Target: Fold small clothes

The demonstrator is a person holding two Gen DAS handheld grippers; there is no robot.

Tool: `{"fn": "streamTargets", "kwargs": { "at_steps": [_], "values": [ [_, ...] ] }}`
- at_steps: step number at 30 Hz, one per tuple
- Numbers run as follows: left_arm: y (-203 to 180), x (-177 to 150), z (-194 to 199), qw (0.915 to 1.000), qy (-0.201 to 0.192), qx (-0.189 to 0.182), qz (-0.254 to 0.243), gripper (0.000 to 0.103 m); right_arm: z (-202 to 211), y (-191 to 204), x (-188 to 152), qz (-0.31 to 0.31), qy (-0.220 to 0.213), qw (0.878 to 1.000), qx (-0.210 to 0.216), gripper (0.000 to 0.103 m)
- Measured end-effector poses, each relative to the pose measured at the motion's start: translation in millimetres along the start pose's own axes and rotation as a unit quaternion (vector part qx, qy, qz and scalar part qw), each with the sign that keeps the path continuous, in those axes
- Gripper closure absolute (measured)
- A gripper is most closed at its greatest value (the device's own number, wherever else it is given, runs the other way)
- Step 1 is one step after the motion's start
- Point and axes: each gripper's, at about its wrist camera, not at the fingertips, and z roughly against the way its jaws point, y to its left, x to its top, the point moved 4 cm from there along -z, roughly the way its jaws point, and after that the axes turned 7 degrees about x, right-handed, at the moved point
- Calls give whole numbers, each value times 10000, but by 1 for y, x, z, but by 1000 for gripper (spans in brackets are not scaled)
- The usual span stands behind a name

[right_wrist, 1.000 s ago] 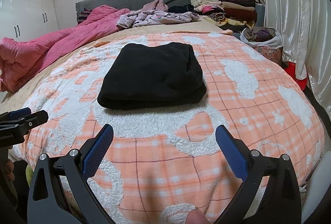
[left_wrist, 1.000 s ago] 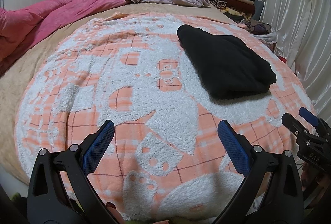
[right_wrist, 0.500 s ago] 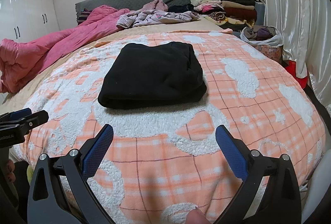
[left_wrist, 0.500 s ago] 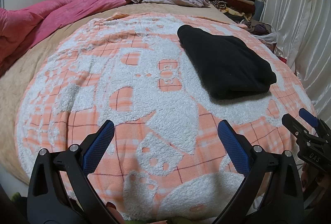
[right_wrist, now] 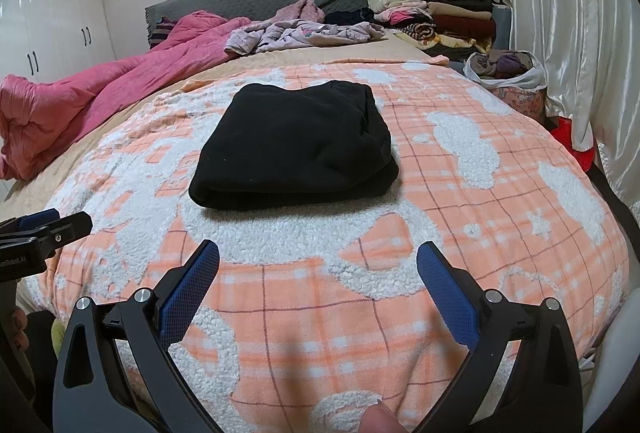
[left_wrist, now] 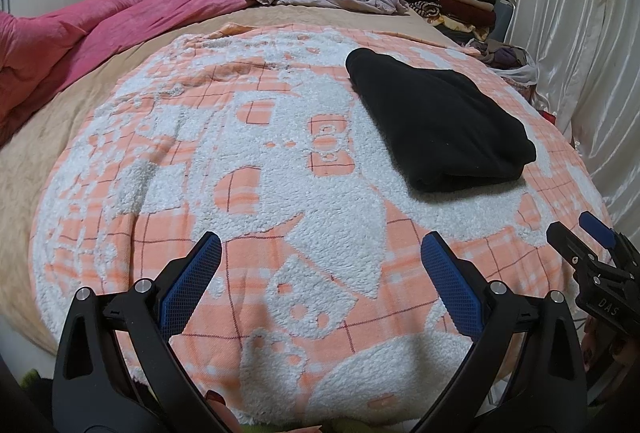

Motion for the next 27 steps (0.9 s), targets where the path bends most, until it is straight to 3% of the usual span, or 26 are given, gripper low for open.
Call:
{"fn": "streamTargets", "kwargs": {
  "at_steps": [20,25,27],
  "values": [
    [-7,-4,-1,9998,71,-63,-196,9,3,-12,-1,-141,-71,9997,-174,4],
    [1,-5,-8,9996,222,-149,-102,9,13,-43,-2,-519,-214,9965,-622,4],
    [13,-4,-14,9995,303,-41,38,9,23,-73,-5,-823,-297,9908,-1035,5]
  ]
}}
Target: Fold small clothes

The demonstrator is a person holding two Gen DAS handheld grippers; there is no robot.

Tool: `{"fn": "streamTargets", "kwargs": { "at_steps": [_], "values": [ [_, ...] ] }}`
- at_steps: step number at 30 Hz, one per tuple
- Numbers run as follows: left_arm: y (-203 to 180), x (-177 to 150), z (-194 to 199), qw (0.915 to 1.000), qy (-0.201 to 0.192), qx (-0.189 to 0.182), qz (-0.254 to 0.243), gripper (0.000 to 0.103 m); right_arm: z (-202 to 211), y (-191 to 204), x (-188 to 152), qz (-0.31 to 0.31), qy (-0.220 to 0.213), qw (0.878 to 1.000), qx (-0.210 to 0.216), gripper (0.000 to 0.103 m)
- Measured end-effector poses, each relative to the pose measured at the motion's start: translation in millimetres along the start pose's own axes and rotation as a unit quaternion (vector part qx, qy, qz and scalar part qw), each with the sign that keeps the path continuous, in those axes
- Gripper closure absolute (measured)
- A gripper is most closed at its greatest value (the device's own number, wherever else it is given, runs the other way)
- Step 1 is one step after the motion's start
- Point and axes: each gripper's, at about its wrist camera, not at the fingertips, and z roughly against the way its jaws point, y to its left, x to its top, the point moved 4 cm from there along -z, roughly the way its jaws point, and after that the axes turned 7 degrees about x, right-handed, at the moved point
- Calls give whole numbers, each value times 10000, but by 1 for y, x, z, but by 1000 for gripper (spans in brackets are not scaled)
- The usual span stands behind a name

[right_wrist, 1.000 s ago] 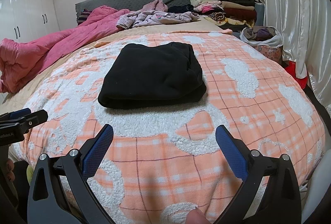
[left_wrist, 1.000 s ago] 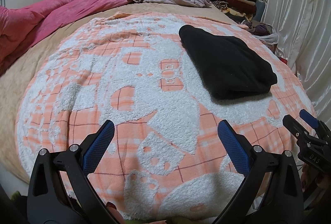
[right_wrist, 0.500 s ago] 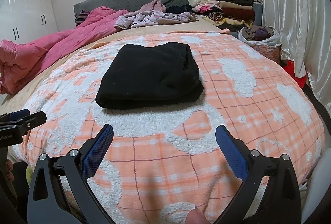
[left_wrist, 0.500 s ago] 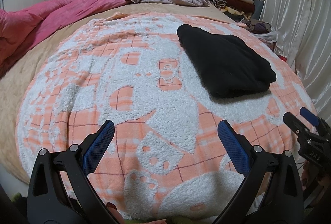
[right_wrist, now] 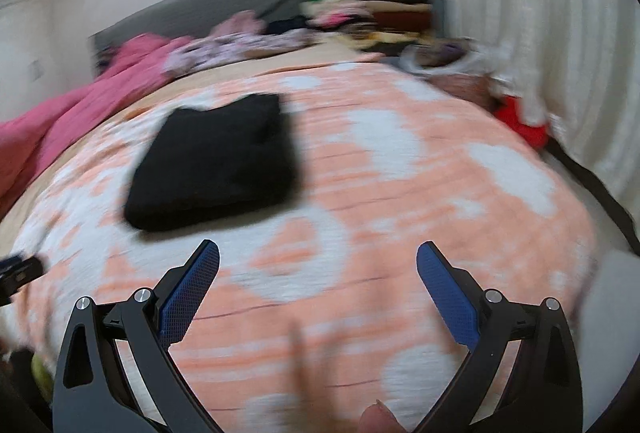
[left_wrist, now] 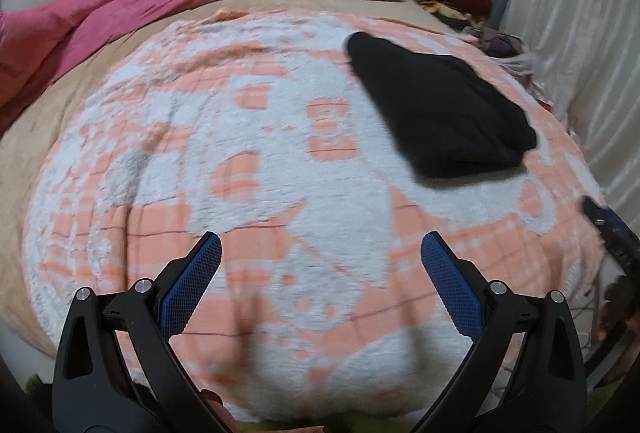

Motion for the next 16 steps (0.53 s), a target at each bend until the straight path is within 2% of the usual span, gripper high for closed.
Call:
{"fn": "streamTargets", "kwargs": {
  "at_steps": [3,4,5,7,10,11,12,13,14,15,16],
  "values": [
    [32,6,-14,9986,138,292,414,9,9,-63,-1,-417,-99,9958,-811,5],
    [47,10,-18,9974,140,445,544,10,15,-96,-3,-588,-118,9905,-1235,5],
    [62,15,-20,9963,93,568,632,9,18,-117,-6,-723,-110,9862,-1487,5],
    [94,23,-24,9930,-9,864,808,9,31,-183,-17,-1113,-77,9672,-2283,5],
    [157,33,-34,9826,6,1456,1155,9,48,-269,-37,-1707,141,9335,-3151,5],
    [183,36,-40,9777,81,1648,1296,9,53,-295,-43,-1915,219,9210,-3386,5],
    [208,38,-45,9723,146,1839,1432,9,55,-313,-48,-2054,279,9139,-3491,5],
    [239,41,-50,9632,198,2157,1594,9,58,-334,-53,-2226,389,9040,-3631,5],
    [266,44,-54,9552,214,2409,1708,9,62,-359,-61,-2460,482,8880,-3855,4],
    [290,47,-58,9477,254,2629,1791,9,63,-378,-67,-2641,532,8779,-3958,4],
    [321,50,-63,9363,314,2923,1922,9,63,-392,-72,-2768,591,8698,-4042,4]
  ]
}}
